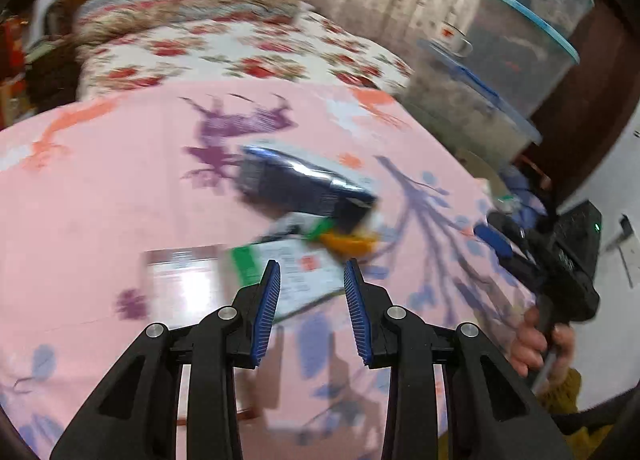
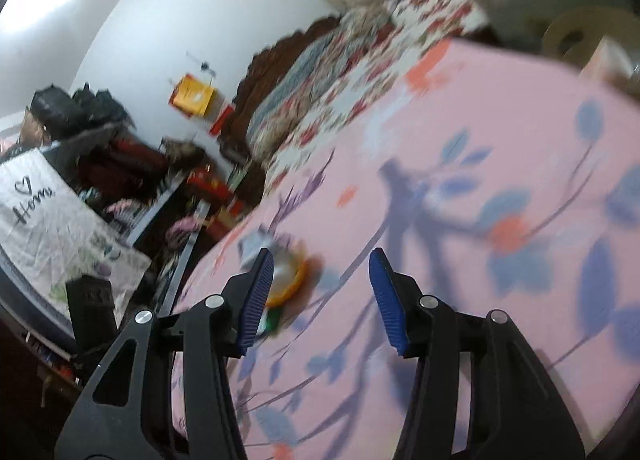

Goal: Collect trash

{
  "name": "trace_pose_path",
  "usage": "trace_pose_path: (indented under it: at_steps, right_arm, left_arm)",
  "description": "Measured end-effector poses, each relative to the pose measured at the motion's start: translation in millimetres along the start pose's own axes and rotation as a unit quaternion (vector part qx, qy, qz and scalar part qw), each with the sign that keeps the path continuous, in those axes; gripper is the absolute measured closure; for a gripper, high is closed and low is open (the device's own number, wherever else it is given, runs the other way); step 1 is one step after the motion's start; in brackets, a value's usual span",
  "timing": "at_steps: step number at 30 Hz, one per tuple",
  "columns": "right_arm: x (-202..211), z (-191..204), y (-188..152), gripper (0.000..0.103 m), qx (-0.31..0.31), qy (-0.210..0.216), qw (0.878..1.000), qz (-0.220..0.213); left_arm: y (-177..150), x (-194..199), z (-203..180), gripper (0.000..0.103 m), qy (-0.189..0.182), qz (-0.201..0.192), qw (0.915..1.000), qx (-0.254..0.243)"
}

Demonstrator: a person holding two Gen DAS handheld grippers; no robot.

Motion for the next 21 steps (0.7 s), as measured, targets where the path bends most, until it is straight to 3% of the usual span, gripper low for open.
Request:
trace_pose_path:
  at_steps: [4,7,21]
  right_arm:
    - [-16.3,20.3,-28.9,0.044,0.002,-0.006,1.0,0.025]
    - [-16.8,34.7,-41.1,0.039,0.016,-0.021,0.999,0.023]
    - [-16.1,70.2,-81.9,0.035,0.066,-0.058,0.995,0.043]
  left_arm:
    - [0.7,22.7,23.2,0.072,0.054,-0.029,0.9981,-0.01]
    - [-3.5,37.4,37.5,0.072,0.074,-0.039,0.9963,-0.017]
    - [-30.5,54.0,80.1,0.07,0.122,-0.047,0.9913,-0.01]
Point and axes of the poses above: each gripper's, at about its wrist camera, not at the fingertips, and x roughly against the way its jaws point, z to its left, y to its top, the point moved 10 cm from there along -x, roughly the way its jaws point, and after that the axes turned 5 degrees about -y, right-handed, at the moved point
